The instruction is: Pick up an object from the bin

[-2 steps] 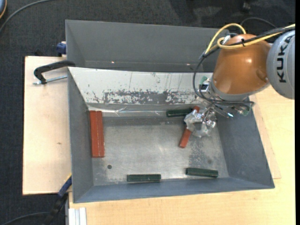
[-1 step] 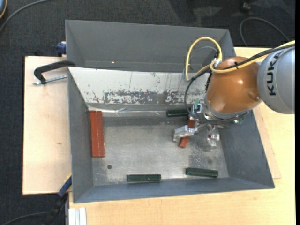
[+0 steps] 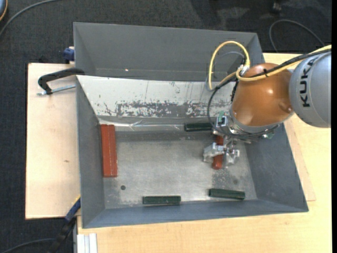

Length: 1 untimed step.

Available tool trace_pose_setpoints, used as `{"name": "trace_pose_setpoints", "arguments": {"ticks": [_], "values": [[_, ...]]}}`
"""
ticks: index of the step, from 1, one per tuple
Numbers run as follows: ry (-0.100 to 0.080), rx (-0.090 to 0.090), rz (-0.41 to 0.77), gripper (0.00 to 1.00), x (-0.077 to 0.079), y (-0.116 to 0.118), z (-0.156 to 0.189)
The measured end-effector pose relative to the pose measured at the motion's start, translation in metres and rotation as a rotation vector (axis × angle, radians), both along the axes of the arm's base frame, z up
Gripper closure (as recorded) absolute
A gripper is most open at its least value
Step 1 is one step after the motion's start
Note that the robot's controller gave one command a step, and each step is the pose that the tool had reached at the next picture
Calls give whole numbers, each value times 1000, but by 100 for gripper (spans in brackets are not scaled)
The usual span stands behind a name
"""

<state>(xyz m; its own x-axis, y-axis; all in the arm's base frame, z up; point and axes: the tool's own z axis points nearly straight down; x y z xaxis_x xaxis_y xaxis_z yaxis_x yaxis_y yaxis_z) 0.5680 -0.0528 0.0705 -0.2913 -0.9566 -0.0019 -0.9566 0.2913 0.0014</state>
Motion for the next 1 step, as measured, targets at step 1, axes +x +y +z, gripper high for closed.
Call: {"name": "trace_pose_setpoints", "arguments": {"ticks": [1], "values": [[-15, -1, 15, 100, -5, 5, 170]]}}
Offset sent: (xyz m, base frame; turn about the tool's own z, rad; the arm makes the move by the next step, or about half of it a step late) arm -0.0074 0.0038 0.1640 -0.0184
